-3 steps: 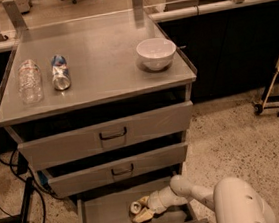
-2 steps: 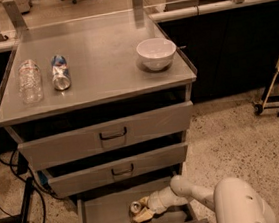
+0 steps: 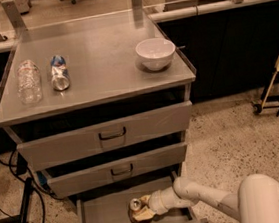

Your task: Pick orange can from bottom drawer and place on counter

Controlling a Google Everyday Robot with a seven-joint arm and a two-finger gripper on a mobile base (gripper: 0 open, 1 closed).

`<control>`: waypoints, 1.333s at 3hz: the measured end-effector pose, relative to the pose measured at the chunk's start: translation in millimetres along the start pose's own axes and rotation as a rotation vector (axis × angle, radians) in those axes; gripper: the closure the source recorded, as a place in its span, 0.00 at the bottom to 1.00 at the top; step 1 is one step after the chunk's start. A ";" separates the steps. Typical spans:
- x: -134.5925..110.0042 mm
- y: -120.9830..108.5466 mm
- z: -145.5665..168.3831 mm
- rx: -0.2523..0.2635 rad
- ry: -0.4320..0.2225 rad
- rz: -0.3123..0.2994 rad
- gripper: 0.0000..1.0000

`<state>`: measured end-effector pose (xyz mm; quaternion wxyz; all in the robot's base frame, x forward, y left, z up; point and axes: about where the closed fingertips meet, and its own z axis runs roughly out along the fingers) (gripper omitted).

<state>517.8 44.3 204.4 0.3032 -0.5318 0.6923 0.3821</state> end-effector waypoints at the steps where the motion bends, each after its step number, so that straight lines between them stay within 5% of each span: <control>1: -30.8 21.1 -21.9 0.051 -0.010 -0.027 1.00; 3: -88.9 78.7 -54.8 0.080 0.000 -0.094 1.00; 4: -93.0 79.8 -55.0 0.071 0.006 -0.089 1.00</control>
Offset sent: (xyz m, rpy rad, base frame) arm -0.0551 0.0036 0.1350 -0.0291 -0.1511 -0.0313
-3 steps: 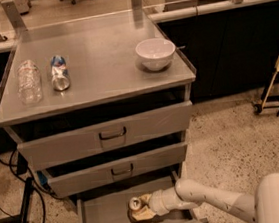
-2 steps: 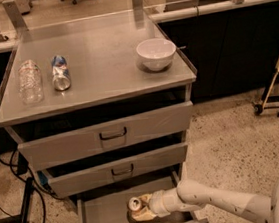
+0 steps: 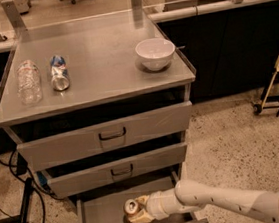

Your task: Pick orange can from bottom drawer and place on counter

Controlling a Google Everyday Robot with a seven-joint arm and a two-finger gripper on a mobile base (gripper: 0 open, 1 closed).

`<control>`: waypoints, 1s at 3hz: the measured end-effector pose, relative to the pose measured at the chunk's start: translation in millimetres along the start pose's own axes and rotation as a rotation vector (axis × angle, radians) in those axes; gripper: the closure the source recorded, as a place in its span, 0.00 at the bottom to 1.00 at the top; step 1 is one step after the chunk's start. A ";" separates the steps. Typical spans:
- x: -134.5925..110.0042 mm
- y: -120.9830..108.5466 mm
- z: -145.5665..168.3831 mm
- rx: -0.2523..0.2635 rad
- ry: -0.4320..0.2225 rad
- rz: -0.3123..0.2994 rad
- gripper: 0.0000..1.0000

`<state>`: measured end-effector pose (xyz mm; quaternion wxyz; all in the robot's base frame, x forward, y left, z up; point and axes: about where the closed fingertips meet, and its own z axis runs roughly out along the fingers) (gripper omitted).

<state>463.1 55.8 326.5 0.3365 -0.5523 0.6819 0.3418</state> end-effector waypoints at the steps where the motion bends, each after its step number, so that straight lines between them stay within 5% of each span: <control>1: -19.9 3.6 -1.4 -0.045 0.026 0.021 1.00; 2: -76.7 14.8 -28.0 -0.081 0.013 -0.041 1.00; 3: -77.7 14.5 -28.4 -0.080 0.013 -0.043 1.00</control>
Offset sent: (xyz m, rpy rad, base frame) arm -0.0019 0.0224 0.0937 -0.0216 0.0153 0.1151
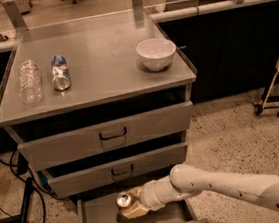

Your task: Pick orange can from bottom drawer and place on counter

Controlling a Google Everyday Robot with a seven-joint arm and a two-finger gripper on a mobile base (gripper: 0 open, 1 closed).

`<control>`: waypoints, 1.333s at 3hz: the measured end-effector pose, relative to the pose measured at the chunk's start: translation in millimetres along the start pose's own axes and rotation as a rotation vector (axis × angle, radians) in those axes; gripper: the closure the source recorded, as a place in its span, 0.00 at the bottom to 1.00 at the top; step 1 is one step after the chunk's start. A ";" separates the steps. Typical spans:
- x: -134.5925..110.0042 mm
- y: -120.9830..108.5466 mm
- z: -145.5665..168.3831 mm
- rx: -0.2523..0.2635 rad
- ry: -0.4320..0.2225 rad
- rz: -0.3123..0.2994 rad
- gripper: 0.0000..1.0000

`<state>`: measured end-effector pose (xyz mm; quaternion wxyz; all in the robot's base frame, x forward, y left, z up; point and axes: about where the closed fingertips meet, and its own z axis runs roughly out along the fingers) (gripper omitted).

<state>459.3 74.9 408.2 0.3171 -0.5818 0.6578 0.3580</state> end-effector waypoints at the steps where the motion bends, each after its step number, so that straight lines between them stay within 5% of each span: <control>1: -17.5 1.6 -4.4 -0.010 -0.026 -0.018 1.00; 2: -51.6 8.9 -11.9 -0.034 -0.018 -0.037 1.00; 3: -117.9 11.0 -37.2 -0.039 0.019 -0.099 1.00; 4: -120.1 10.7 -40.0 -0.027 0.014 -0.095 1.00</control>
Offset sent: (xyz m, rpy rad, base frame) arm 0.0003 0.0284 0.1009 0.0012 -0.0313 0.0752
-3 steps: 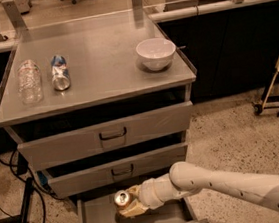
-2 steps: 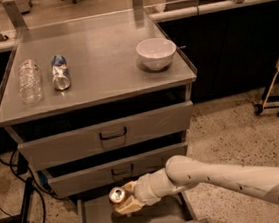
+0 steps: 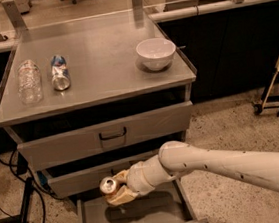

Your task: Pick orange can from bottom drawer and place on counter

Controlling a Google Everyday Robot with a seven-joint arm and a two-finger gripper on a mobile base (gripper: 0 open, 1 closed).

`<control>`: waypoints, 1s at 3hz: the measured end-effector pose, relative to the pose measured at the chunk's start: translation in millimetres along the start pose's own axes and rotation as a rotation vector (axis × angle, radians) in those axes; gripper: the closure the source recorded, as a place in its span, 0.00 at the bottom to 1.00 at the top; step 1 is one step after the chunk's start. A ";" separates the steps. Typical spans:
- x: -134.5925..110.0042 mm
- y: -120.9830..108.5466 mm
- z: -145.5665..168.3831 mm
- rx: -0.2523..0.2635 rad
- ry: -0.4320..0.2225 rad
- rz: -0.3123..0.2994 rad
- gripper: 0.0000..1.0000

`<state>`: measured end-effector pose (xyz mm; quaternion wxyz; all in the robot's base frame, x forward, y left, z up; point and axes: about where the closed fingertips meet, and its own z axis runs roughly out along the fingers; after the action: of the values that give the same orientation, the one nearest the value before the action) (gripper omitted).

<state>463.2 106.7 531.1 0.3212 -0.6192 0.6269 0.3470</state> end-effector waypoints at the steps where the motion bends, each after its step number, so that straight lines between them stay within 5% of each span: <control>1: -8.2 -1.5 -11.5 0.049 -0.015 0.015 1.00; 3: -58.9 -4.1 -62.6 0.171 0.046 -0.037 1.00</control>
Offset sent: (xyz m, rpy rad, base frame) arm 0.0058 -0.0342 0.0966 -0.0380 -0.1547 -0.1702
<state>470.6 87.3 614.6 0.3647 -0.6088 0.6500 0.2717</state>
